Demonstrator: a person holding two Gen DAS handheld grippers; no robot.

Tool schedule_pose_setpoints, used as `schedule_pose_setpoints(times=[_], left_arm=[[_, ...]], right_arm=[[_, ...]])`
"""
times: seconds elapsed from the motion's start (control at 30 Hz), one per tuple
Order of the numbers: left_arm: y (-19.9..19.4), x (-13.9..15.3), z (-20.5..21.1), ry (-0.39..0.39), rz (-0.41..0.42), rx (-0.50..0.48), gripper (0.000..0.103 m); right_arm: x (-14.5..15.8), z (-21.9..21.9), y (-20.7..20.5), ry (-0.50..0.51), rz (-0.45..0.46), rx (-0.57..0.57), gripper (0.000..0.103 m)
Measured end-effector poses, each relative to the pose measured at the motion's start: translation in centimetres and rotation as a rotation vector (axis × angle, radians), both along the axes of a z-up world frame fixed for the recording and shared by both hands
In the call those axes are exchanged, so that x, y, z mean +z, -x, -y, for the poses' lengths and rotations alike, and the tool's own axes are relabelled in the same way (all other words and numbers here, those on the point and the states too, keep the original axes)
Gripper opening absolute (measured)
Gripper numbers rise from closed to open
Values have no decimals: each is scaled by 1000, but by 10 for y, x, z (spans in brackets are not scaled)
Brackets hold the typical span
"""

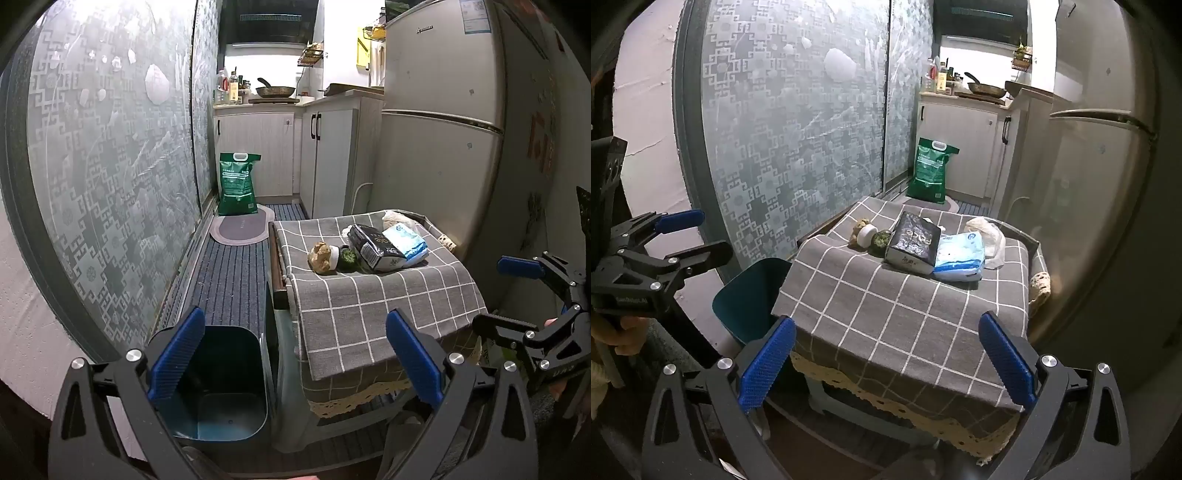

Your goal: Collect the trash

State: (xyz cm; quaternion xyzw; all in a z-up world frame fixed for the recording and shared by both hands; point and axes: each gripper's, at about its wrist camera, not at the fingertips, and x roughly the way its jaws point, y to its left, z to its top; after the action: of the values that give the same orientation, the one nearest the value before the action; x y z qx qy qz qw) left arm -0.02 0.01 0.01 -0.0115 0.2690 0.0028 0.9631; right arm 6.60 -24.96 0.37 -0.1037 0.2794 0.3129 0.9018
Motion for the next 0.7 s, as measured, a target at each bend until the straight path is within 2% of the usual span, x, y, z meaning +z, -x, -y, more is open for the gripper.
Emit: schedule_pose_setpoints(times=[0.07, 0.7], left_arm=[[0, 0, 0, 1, -3, -1, 100], [0, 0, 0, -4, -2, -1, 100]], right_arm=[[7, 2, 3, -3, -1, 0, 100], [0, 0, 0, -10, 3, 5, 100]])
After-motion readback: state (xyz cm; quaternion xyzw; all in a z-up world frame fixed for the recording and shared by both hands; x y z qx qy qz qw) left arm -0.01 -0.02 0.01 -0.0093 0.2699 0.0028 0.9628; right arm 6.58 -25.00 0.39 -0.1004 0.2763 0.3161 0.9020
